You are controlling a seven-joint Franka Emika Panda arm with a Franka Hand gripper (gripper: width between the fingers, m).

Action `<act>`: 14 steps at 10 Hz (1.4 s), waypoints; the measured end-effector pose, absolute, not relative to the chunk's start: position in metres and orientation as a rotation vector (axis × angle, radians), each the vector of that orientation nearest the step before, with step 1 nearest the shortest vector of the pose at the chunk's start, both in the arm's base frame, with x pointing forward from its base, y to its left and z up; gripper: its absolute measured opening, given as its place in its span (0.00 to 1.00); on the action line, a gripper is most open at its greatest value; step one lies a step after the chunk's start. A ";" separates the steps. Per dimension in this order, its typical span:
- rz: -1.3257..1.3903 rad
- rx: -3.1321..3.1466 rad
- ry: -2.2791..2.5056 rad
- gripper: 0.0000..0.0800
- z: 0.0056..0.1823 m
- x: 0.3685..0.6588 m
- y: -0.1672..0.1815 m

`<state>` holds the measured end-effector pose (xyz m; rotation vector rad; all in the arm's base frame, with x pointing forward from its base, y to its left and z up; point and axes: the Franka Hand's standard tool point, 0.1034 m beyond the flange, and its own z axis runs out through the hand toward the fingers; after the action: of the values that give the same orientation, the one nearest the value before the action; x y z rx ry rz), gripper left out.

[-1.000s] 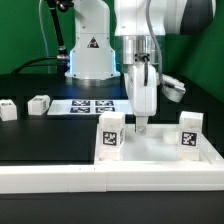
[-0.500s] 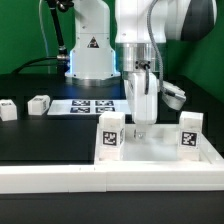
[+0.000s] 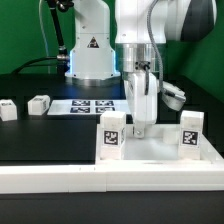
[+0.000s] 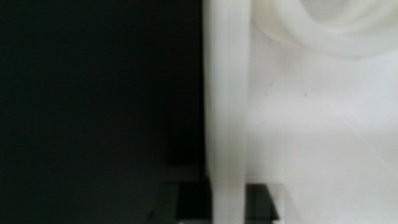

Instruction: Assemble square table

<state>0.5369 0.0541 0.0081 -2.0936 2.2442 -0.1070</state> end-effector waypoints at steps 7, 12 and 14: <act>-0.119 -2.126 2.211 0.06 0.009 0.536 0.050; -0.180 -2.381 1.952 0.06 0.009 0.517 0.006; -0.186 -2.497 1.814 0.06 0.009 0.517 0.005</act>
Offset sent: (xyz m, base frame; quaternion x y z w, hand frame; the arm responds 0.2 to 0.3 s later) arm 0.0000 0.0000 0.0000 0.0000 0.0000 0.0000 1.0000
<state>0.5175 0.0053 0.0092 -2.4974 1.8139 -0.1856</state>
